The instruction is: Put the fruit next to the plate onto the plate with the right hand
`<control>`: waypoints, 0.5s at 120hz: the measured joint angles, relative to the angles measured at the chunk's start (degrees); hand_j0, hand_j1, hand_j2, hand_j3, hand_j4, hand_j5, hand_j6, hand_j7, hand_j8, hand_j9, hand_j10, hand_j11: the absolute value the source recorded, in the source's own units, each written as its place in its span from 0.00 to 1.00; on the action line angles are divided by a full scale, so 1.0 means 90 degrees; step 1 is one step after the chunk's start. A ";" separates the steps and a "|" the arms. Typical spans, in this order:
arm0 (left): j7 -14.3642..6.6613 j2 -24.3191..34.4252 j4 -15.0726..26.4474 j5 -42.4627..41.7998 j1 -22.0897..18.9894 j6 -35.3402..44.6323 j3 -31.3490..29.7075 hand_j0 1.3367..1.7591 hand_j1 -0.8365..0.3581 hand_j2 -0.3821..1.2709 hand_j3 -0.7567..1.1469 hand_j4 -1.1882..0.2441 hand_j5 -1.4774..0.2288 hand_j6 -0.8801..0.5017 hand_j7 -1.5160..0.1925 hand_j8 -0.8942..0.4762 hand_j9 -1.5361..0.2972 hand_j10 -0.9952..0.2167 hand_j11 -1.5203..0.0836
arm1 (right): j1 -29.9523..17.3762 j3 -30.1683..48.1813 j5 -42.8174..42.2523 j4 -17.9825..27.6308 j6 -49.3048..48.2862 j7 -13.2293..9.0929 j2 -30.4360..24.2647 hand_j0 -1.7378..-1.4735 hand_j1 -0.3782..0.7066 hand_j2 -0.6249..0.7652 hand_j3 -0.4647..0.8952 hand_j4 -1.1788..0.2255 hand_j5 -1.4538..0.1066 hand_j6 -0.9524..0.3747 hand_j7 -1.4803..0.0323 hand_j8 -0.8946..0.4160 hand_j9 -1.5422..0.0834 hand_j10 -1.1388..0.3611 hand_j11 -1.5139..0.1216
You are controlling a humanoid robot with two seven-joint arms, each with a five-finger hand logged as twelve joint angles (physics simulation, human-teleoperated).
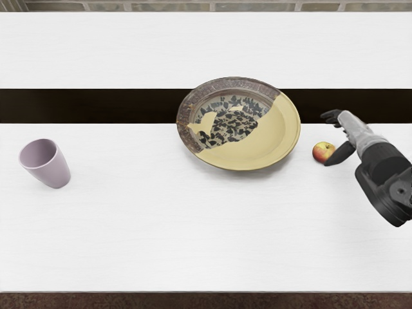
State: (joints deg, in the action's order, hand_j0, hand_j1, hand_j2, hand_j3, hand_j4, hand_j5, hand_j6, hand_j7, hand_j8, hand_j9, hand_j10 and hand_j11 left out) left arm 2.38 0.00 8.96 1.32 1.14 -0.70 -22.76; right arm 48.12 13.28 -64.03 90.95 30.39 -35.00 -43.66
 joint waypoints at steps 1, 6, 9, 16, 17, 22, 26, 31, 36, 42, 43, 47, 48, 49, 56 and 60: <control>0.0000 0.0000 0.0000 0.0000 0.0000 0.0000 0.0000 0.76 0.76 0.26 0.40 0.67 0.69 0.47 0.71 0.48 0.67 0.63 0.76 | -0.0001 -0.0014 -0.0009 0.0000 0.0014 0.0000 0.0006 0.30 0.32 0.41 0.34 0.65 0.71 0.51 0.75 0.48 0.74 0.58 0.71; 0.0000 0.0000 0.0000 0.0000 0.0000 0.0000 0.0000 0.76 0.76 0.26 0.40 0.67 0.69 0.47 0.71 0.48 0.67 0.63 0.76 | -0.0002 -0.0087 -0.0058 -0.0005 0.0083 0.0000 0.0044 0.30 0.32 0.41 0.34 0.65 0.71 0.51 0.75 0.47 0.73 0.58 0.71; 0.0000 0.0000 0.0000 0.0000 0.0000 0.0000 -0.0001 0.76 0.76 0.26 0.40 0.67 0.69 0.47 0.71 0.48 0.67 0.63 0.76 | -0.0004 -0.0128 -0.0081 -0.0011 0.0118 0.0000 0.0066 0.30 0.32 0.41 0.34 0.64 0.71 0.51 0.75 0.47 0.73 0.58 0.71; 0.0000 0.0000 0.0000 0.0000 0.0000 0.0000 -0.0001 0.76 0.76 0.26 0.40 0.67 0.69 0.47 0.71 0.48 0.67 0.63 0.76 | -0.0005 -0.0202 -0.0121 -0.0063 0.0203 0.0000 0.0136 0.30 0.33 0.41 0.34 0.64 0.70 0.51 0.74 0.47 0.73 0.57 0.71; 0.0000 0.0000 0.0000 0.0000 0.0000 0.0000 -0.0001 0.76 0.76 0.26 0.40 0.67 0.69 0.47 0.71 0.48 0.67 0.63 0.76 | -0.0006 -0.0210 -0.0128 -0.0080 0.0214 0.0000 0.0155 0.30 0.33 0.41 0.34 0.64 0.70 0.51 0.74 0.47 0.73 0.57 0.71; 0.0000 0.0000 0.0000 0.0000 0.0000 0.0000 0.0000 0.76 0.76 0.26 0.40 0.67 0.69 0.47 0.71 0.48 0.67 0.63 0.76 | -0.0006 -0.0243 -0.0166 -0.0166 0.0258 0.0000 0.0250 0.30 0.33 0.41 0.34 0.64 0.70 0.51 0.74 0.47 0.73 0.57 0.71; 0.0000 0.0000 0.0000 0.0000 0.0000 0.0000 0.0000 0.76 0.76 0.26 0.40 0.67 0.69 0.47 0.71 0.48 0.67 0.63 0.76 | -0.0008 -0.0262 -0.0190 -0.0219 0.0282 0.0000 0.0309 0.30 0.33 0.41 0.34 0.64 0.70 0.50 0.74 0.47 0.73 0.57 0.70; 0.0000 0.0000 0.0000 0.0000 0.0000 0.0000 0.0000 0.76 0.76 0.26 0.40 0.67 0.69 0.47 0.71 0.48 0.67 0.63 0.76 | -0.0010 -0.0289 -0.0211 -0.0265 0.0303 0.0000 0.0361 0.30 0.33 0.41 0.34 0.64 0.70 0.50 0.74 0.47 0.72 0.57 0.70; 0.0000 0.0000 0.0000 0.0000 0.0000 0.0000 0.0000 0.76 0.76 0.26 0.40 0.67 0.69 0.47 0.71 0.48 0.67 0.63 0.76 | -0.0009 -0.0336 -0.0224 -0.0299 0.0320 0.0000 0.0396 0.30 0.34 0.41 0.34 0.64 0.70 0.50 0.74 0.46 0.72 0.57 0.70; 0.0000 0.0000 0.0000 0.0000 0.0000 0.0000 -0.0001 0.76 0.76 0.26 0.40 0.67 0.69 0.47 0.71 0.48 0.67 0.63 0.76 | -0.0012 -0.0379 -0.0235 -0.0325 0.0345 0.0000 0.0419 0.30 0.34 0.41 0.34 0.63 0.69 0.50 0.73 0.46 0.72 0.56 0.70; 0.0000 0.0000 0.0000 0.0000 0.0000 0.0000 -0.0001 0.76 0.76 0.26 0.40 0.67 0.69 0.47 0.71 0.48 0.67 0.63 0.76 | -0.0012 -0.0388 -0.0236 -0.0328 0.0348 0.0000 0.0422 0.30 0.35 0.41 0.34 0.63 0.69 0.50 0.73 0.46 0.72 0.56 0.69; 0.0000 0.0000 0.0000 0.0000 0.0000 0.0000 -0.0001 0.76 0.76 0.26 0.40 0.67 0.69 0.47 0.71 0.48 0.67 0.63 0.76 | -0.0014 -0.0423 -0.0241 -0.0339 0.0366 0.0000 0.0430 0.30 0.35 0.41 0.34 0.63 0.68 0.49 0.72 0.45 0.71 0.56 0.69; 0.0000 0.0000 0.0000 0.0000 0.0000 0.0000 -0.0001 0.76 0.76 0.26 0.40 0.67 0.69 0.47 0.71 0.48 0.67 0.63 0.76 | -0.0014 -0.0432 -0.0242 -0.0342 0.0371 0.0000 0.0432 0.30 0.35 0.41 0.34 0.63 0.68 0.49 0.72 0.45 0.71 0.56 0.69; 0.0000 0.0000 0.0000 0.0000 0.0000 0.0000 -0.0001 0.76 0.76 0.26 0.40 0.67 0.69 0.47 0.71 0.48 0.67 0.63 0.76 | -0.0013 -0.0439 -0.0242 -0.0344 0.0376 0.0000 0.0433 0.30 0.36 0.41 0.34 0.62 0.68 0.49 0.72 0.45 0.71 0.56 0.69; 0.0000 0.0000 0.0000 0.0000 0.0000 0.0000 0.0000 0.76 0.76 0.26 0.40 0.67 0.69 0.47 0.71 0.48 0.67 0.63 0.76 | -0.0013 -0.0478 -0.0247 -0.0355 0.0405 0.0000 0.0442 0.30 0.37 0.41 0.34 0.62 0.67 0.48 0.71 0.44 0.70 0.55 0.68; 0.0000 0.0000 0.0000 0.0000 0.0000 0.0000 -0.0001 0.76 0.76 0.26 0.40 0.67 0.69 0.47 0.71 0.48 0.67 0.63 0.76 | -0.0014 -0.0492 -0.0248 -0.0371 0.0416 0.0000 0.0447 0.30 0.38 0.41 0.34 0.61 0.66 0.47 0.70 0.44 0.69 0.54 0.67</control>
State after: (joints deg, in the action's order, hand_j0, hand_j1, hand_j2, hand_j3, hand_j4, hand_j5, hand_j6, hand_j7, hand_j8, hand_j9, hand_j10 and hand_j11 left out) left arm 2.38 0.00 8.96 1.32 1.14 -0.70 -22.77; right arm 47.99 8.86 -66.26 87.61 34.13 -35.00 -39.63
